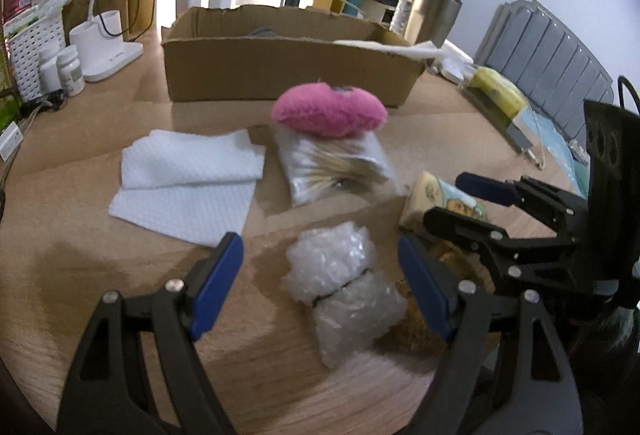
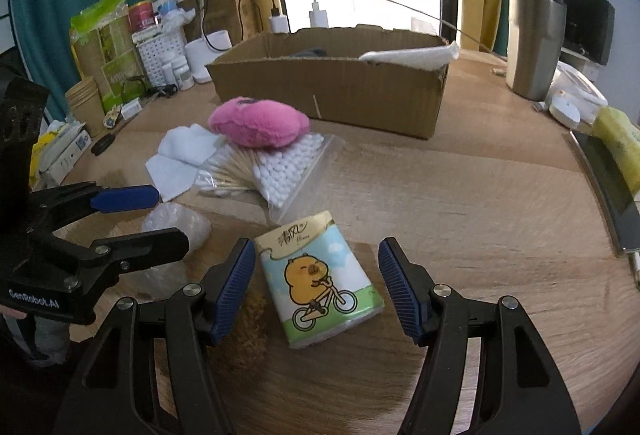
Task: Organize soft objects
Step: 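Grasp the cartoon tissue pack with the right tool while the left grasps bubble-wrap bag, then carry the tissue pack and bubble-wrap bag over the box with both tools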
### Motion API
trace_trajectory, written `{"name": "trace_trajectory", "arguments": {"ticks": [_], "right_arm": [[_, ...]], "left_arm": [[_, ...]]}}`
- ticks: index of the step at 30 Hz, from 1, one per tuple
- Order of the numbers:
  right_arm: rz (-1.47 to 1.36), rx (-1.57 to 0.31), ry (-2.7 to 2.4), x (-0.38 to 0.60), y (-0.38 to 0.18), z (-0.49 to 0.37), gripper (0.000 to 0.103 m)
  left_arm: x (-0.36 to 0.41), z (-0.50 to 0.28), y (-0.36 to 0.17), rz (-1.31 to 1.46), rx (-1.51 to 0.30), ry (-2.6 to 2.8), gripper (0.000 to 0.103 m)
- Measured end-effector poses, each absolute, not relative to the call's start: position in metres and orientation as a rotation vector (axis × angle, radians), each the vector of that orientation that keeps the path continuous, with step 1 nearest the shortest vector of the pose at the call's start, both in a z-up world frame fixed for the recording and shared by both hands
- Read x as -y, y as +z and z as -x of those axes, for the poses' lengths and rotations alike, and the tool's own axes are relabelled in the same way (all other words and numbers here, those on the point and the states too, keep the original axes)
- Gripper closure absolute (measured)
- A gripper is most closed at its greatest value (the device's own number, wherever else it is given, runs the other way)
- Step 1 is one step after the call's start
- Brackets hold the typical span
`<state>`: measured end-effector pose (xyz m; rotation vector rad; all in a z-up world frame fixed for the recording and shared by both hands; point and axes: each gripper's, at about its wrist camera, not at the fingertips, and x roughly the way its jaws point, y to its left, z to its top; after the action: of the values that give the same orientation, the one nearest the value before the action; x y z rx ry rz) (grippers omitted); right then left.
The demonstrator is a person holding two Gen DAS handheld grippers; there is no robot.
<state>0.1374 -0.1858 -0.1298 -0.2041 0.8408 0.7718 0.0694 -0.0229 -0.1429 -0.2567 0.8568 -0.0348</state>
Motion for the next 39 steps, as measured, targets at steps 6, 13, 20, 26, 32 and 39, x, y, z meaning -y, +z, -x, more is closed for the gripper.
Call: {"name": "trace_trajectory", "arguments": {"ticks": [6,13,20,26,32,39], "right_arm": [[0.2,-0.864,0.777,0.185,-0.135,-0.14,0.038],[0.189,-0.857,0.792,0.189,-0.133,-0.14,0.051],[0.18,-0.827,0.789,0.195,-0.126,-0.14,0.051],[0.164,-0.791,0.787,0.199,-0.113,-0.144,0.051],[0.153,-0.765,0.784,0.201,-0.101,-0.148,0.051],[0.147,-0.741,0.779,0.2,-0.088,-0.156,0.051]], "left_arm": [[0.031,-0.068,-0.149,0.222,-0.875,-0.033,0.034],[0.04,-0.07,-0.151,0.186,-0.893,-0.056,0.055],[0.045,-0.07,-0.148,0.182,-0.888,-0.087,0.056],[0.045,-0.069,-0.136,0.186,-0.859,-0.094,0.056],[0.041,-0.069,-0.12,0.187,-0.828,-0.091,0.056],[0.034,-0.072,-0.104,0.19,-0.792,-0.089,0.056]]}}
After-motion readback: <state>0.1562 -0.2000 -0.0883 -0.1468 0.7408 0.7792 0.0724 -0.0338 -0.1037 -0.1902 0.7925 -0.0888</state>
